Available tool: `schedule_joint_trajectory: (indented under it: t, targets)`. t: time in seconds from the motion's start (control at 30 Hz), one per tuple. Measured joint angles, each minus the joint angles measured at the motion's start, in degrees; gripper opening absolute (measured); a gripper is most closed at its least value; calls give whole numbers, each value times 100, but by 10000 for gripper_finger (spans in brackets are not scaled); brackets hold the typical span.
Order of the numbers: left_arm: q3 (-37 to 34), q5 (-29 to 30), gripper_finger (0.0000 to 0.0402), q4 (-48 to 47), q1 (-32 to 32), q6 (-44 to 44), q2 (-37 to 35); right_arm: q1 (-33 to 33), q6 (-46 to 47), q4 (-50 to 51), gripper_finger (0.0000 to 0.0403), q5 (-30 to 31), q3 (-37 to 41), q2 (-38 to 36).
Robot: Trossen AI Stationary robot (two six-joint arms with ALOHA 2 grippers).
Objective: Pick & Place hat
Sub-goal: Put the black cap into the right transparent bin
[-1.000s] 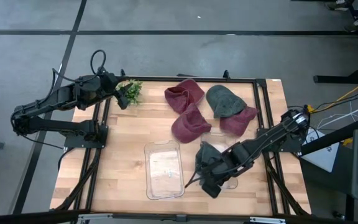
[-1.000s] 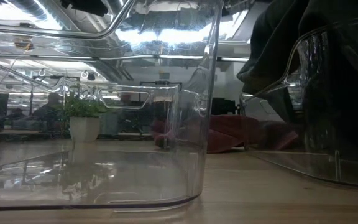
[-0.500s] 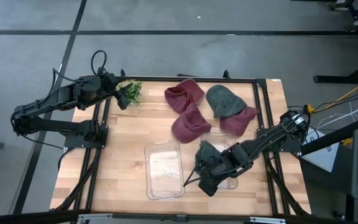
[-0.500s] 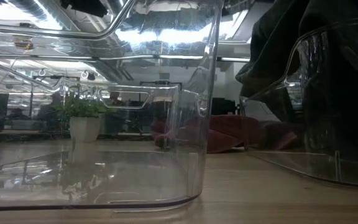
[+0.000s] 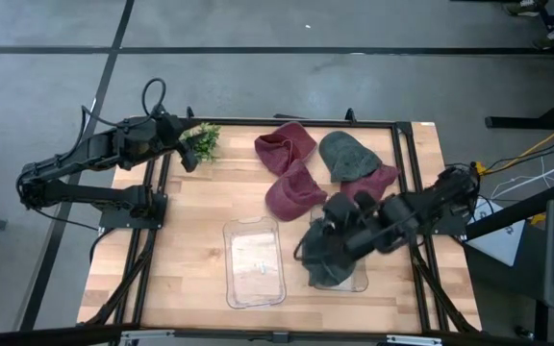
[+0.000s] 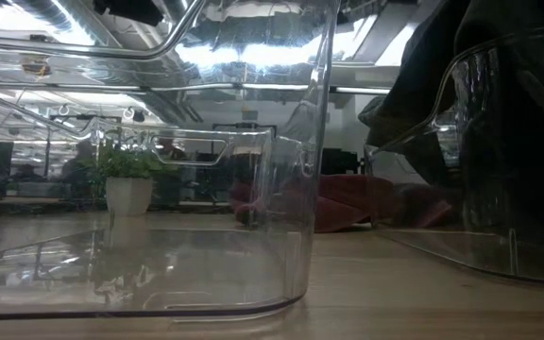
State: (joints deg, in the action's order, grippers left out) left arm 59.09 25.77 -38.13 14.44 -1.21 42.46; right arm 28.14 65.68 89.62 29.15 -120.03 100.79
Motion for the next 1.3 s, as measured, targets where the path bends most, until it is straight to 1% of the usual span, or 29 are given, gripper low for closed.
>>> schedule_joint_trajectory:
  t: [0.13,0.27,0.37,0.43,0.53,0.63,0.7,0.8,0.9,1.0,1.1,1.2,1.3]
  targets:
    - [0,-39,148,-24,-6,46,-1,-594,-642,28,110,100,-192,-84]
    - [0,-155,148,-44,-7,142,0,-1439,-1162,37,93,175,-152,-175]
    - [0,-193,148,-44,-9,162,0,-2148,-1784,36,87,151,-150,-253]
    - [0,-191,148,-44,-9,214,0,-2667,-2215,36,87,-42,-149,-298]
    - [0,-193,148,-44,-9,276,0,-3471,-2954,38,87,-521,-150,-352]
    - [0,-191,148,-44,-9,371,0,-4254,-3864,38,87,-1013,-148,-367]
    - [0,-191,148,-44,-9,441,0,-4742,-4446,33,87,-1316,-9,-370]
    - [0,-191,148,-42,-9,582,2,-5383,-5210,26,87,-1698,623,-488]
    - [0,-191,148,-42,-9,630,2,-5722,-5890,43,87,-1826,1596,-721]
    - [0,-172,148,-39,-9,669,2,-5780,-6367,-17,87,-1957,2605,-975]
    - [0,-100,148,-37,-7,775,2,-5761,-6767,-310,87,-2159,3518,-1312]
    - [0,-44,148,-37,-8,841,7,-5744,-7055,-718,87,-2422,4282,-1681]
    - [0,-34,148,-39,-7,952,7,-5744,-7169,-1193,87,-2558,4866,-2004]
